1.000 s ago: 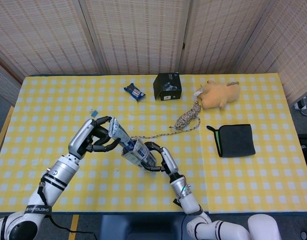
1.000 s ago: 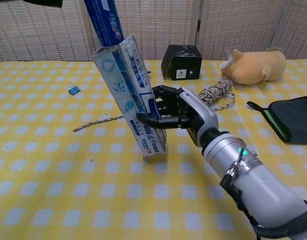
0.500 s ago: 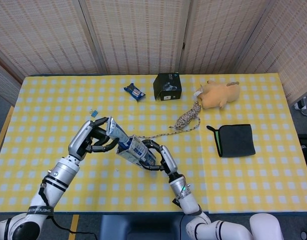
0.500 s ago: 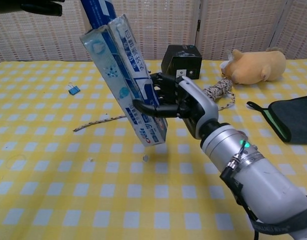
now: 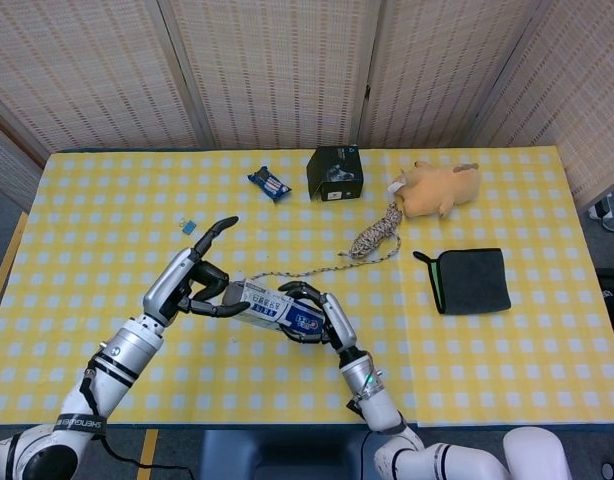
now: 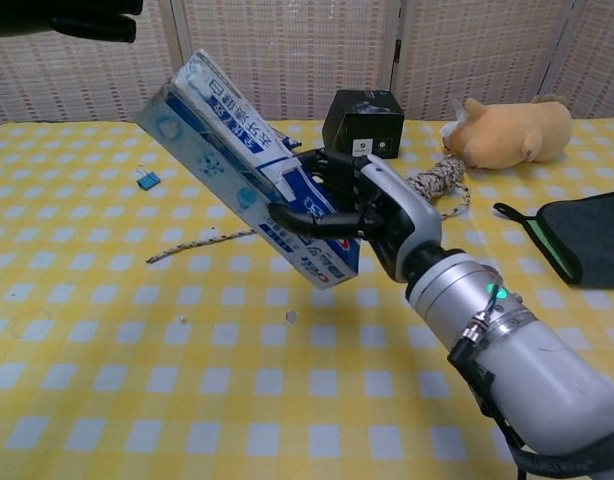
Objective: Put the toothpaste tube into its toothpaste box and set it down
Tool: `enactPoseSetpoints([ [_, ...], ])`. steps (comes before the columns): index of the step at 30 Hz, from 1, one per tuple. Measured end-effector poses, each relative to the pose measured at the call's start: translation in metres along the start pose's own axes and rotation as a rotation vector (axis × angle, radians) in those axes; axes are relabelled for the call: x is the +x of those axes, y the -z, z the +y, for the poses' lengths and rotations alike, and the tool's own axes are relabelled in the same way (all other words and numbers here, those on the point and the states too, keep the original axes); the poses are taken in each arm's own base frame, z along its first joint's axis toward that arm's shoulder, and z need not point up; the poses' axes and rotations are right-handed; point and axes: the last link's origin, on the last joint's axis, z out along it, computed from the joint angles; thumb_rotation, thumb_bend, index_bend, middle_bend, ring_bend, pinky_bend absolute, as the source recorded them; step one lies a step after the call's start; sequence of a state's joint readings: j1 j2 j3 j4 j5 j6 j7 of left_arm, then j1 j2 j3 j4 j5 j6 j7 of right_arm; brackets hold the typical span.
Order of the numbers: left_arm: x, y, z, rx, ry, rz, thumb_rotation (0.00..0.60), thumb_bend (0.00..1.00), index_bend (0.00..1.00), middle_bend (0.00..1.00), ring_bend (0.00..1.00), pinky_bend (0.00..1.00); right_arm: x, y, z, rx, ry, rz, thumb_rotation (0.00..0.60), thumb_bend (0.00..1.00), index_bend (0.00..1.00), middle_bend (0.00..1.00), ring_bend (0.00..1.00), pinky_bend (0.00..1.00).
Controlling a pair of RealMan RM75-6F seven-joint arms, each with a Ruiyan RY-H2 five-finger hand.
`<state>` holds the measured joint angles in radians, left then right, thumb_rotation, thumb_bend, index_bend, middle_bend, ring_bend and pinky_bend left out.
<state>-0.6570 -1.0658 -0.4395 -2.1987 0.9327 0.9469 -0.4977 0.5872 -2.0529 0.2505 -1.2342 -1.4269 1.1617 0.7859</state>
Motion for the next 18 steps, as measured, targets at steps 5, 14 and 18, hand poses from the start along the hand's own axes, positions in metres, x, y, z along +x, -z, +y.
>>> enactPoseSetpoints([
  [5,0.004,0.000,0.001,-0.015,-0.045,0.010,0.600,0.18,0.00,0.99,0.90,0.96,0.005,0.004,-0.002,0.014,0.029,0.000,0.600,0.31,0.47,0.31,0.33,0.28],
  [14,0.028,0.010,-0.023,-0.050,-0.406,0.115,0.600,0.19,0.27,0.34,0.24,0.29,0.032,0.015,-0.001,0.009,0.227,-0.009,0.600,0.31,0.47,0.31,0.32,0.28],
  [18,0.055,0.020,-0.053,-0.026,-0.719,0.194,0.600,0.19,0.23,0.27,0.14,0.15,0.043,0.020,0.004,-0.007,0.351,-0.016,0.600,0.31,0.47,0.31,0.32,0.28],
])
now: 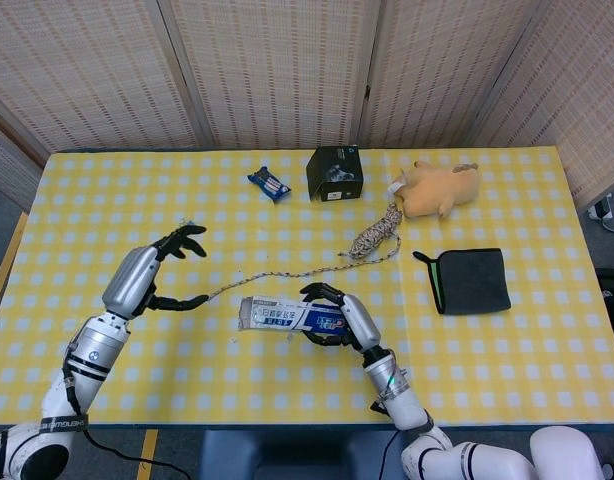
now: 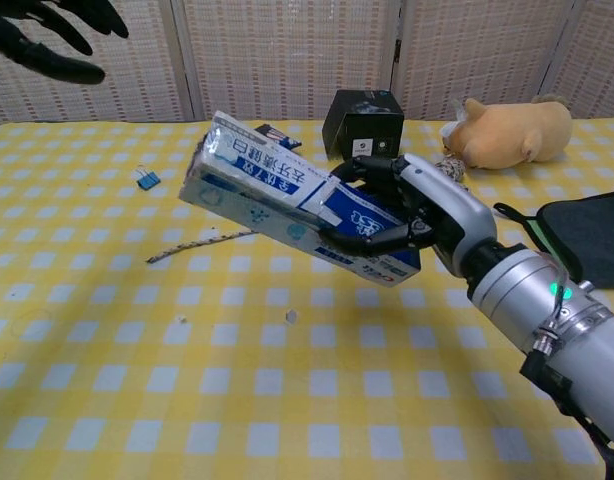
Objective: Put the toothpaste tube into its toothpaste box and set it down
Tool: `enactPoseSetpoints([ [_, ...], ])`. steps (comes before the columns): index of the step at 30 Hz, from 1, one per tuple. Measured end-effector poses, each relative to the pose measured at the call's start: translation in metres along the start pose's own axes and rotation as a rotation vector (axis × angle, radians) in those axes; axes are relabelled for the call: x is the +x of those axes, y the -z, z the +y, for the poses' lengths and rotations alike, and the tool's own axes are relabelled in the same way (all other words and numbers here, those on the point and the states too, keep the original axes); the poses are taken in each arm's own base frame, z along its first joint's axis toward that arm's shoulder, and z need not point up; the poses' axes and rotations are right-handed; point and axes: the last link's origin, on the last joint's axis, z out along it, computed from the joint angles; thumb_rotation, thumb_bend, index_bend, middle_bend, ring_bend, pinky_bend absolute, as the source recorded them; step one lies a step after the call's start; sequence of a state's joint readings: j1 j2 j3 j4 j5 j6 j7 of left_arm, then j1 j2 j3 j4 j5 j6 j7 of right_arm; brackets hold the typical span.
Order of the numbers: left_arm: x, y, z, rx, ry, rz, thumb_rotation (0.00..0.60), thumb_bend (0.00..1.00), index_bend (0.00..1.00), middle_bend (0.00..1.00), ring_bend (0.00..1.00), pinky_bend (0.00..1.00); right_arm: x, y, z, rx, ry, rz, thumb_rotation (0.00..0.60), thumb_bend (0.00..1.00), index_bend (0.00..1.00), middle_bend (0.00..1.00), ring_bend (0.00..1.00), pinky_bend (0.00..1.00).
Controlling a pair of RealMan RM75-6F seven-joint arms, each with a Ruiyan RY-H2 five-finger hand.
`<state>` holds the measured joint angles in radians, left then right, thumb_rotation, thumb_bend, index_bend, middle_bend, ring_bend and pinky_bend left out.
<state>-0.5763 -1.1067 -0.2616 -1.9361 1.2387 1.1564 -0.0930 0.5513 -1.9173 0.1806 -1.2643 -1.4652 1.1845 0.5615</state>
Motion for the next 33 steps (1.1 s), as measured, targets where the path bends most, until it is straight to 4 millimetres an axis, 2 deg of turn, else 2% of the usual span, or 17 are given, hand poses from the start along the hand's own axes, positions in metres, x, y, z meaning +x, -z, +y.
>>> enactPoseSetpoints([
  [6,-0.003,0.024,-0.058,0.081,-0.299,-0.004,0.600,0.19,0.15,0.19,0.07,0.07,0.010,0.007,0.017,-0.049,0.229,-0.026,0.600,0.31,0.47,0.30,0.32,0.28],
  [13,-0.009,0.050,-0.095,0.123,-0.468,0.017,0.600,0.19,0.12,0.18,0.06,0.06,0.023,0.015,0.047,-0.139,0.404,-0.066,0.600,0.31,0.47,0.29,0.32,0.26],
  [15,-0.011,0.056,-0.102,0.135,-0.474,0.020,0.600,0.19,0.12,0.18,0.06,0.06,0.022,0.015,0.052,-0.154,0.417,-0.073,0.600,0.31,0.47,0.28,0.31,0.25],
  [18,-0.012,0.059,-0.108,0.153,-0.466,0.015,0.600,0.19,0.13,0.18,0.06,0.06,0.020,0.016,0.058,-0.164,0.431,-0.086,0.600,0.31,0.44,0.24,0.28,0.18],
  [23,-0.012,0.061,-0.112,0.165,-0.464,0.011,0.600,0.19,0.13,0.18,0.06,0.05,0.019,0.016,0.060,-0.161,0.431,-0.103,0.600,0.31,0.21,0.12,0.18,0.03],
  [27,-0.010,0.062,-0.112,0.168,-0.461,0.019,0.600,0.19,0.12,0.18,0.06,0.05,0.024,0.017,0.056,-0.148,0.431,-0.099,0.600,0.31,0.02,0.04,0.11,0.00],
  [33,-0.006,0.069,-0.114,0.181,-0.451,0.028,0.600,0.19,0.11,0.17,0.06,0.05,0.038,0.023,0.040,-0.115,0.457,-0.102,0.600,0.31,0.00,0.00,0.05,0.00],
])
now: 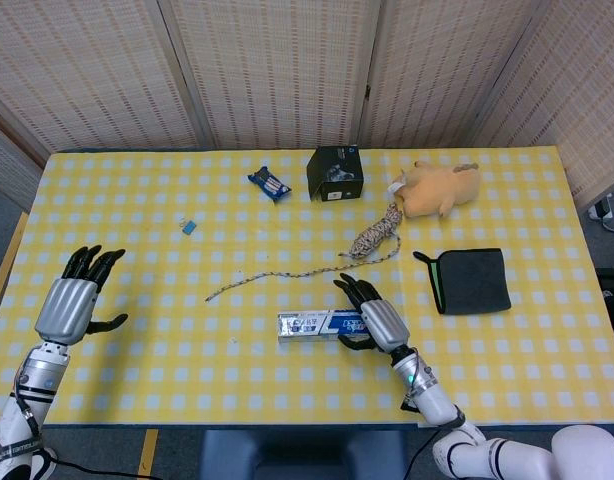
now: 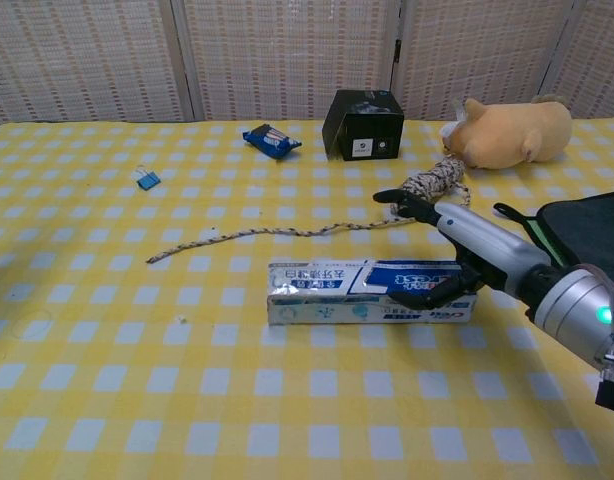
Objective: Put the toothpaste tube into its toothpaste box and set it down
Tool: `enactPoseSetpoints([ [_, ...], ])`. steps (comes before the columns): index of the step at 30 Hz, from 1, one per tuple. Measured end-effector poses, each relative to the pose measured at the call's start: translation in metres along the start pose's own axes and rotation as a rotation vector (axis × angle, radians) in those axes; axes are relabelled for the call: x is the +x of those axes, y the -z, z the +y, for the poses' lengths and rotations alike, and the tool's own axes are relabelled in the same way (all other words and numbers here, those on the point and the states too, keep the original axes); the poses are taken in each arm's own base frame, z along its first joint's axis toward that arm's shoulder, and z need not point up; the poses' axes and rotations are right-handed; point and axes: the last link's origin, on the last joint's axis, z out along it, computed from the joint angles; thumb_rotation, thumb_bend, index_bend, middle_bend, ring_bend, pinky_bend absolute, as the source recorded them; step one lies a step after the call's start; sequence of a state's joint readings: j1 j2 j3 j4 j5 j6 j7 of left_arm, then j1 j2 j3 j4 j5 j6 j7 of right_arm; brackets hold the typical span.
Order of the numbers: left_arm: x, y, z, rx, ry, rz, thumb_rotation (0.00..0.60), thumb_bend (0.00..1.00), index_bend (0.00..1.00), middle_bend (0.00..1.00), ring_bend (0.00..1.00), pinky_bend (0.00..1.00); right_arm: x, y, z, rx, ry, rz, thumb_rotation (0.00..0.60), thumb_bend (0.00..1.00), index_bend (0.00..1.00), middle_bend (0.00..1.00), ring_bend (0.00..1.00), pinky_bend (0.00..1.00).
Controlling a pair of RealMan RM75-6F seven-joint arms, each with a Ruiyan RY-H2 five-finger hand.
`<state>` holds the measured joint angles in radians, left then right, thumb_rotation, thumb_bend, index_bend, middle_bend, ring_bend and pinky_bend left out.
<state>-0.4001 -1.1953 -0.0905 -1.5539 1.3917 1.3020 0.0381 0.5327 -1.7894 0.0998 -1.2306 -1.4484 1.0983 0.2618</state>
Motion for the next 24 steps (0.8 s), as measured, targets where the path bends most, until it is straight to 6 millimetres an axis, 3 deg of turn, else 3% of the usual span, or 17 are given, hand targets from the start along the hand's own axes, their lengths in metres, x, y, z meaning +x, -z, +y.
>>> enactPoseSetpoints([
  [5,0.001,0.016,-0.010,0.032,-0.044,0.007,0.600,0.19,0.11,0.17,0.06,0.03,0.031,0.019,-0.008,0.032,0.058,0.040,0.600,0.31,0.00,0.00,0.01,0.00],
  [9,0.000,0.041,-0.023,0.082,-0.080,-0.002,0.600,0.19,0.13,0.17,0.06,0.02,0.060,0.042,-0.001,0.010,0.206,0.081,0.600,0.31,0.00,0.00,0.00,0.00],
  [12,0.000,0.056,-0.031,0.116,-0.105,0.005,0.600,0.19,0.12,0.17,0.06,0.02,0.080,0.068,0.006,-0.040,0.365,0.130,0.600,0.31,0.00,0.00,0.00,0.00],
  [17,-0.002,0.084,-0.039,0.175,-0.119,0.026,0.600,0.19,0.14,0.16,0.06,0.02,0.119,0.132,0.023,-0.179,0.587,0.291,0.600,0.31,0.00,0.00,0.00,0.00],
  [19,-0.004,0.094,-0.041,0.175,-0.118,0.028,0.600,0.19,0.14,0.16,0.06,0.02,0.131,0.159,0.030,-0.234,0.619,0.352,0.600,0.31,0.00,0.00,0.00,0.00],
  [24,-0.010,0.101,-0.041,0.167,-0.089,0.005,0.600,0.19,0.15,0.16,0.06,0.02,0.143,0.196,0.044,-0.287,0.597,0.360,0.600,0.31,0.00,0.00,0.00,0.00],
])
